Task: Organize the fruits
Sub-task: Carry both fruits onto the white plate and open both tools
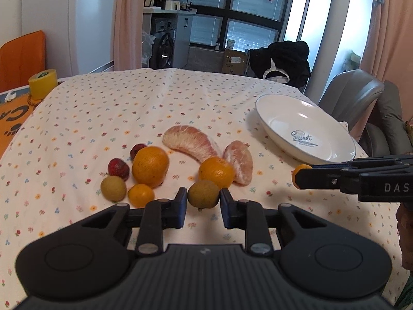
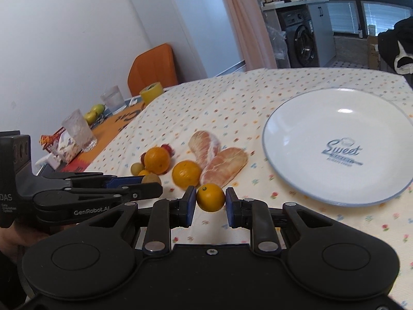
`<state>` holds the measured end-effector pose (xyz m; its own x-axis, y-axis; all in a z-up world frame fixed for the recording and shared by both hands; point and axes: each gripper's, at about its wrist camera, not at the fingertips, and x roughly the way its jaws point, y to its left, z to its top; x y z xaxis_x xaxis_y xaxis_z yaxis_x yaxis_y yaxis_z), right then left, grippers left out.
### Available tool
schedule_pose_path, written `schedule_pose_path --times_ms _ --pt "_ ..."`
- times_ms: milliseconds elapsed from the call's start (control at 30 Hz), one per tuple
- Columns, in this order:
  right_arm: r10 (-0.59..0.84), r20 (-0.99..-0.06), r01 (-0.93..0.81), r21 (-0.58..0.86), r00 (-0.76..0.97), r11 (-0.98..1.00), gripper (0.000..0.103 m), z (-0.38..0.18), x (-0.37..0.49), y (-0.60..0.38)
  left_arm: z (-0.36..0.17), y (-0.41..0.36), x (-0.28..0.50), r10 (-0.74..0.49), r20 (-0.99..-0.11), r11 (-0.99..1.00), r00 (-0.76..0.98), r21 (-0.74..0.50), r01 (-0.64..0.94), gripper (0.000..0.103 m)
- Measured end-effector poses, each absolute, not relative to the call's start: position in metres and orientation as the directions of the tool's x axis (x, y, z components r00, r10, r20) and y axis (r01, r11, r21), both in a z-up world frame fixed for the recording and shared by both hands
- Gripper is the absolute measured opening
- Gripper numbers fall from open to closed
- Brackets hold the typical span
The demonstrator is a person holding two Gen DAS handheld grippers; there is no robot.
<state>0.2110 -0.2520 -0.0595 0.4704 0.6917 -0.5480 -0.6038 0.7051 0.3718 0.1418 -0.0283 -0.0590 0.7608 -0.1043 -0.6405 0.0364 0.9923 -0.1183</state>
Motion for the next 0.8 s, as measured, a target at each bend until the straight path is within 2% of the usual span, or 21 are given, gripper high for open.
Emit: schedule_pose_path --times_ms 800 --pt "0.628 -0.476 -0.498 0.382 0.616 0.778 0.023 -0.058 0.228 -0.325 -0.029 -0.098 0.169 -0.15 -0.586 0.989 0.796 -0.097 0.114 0.025"
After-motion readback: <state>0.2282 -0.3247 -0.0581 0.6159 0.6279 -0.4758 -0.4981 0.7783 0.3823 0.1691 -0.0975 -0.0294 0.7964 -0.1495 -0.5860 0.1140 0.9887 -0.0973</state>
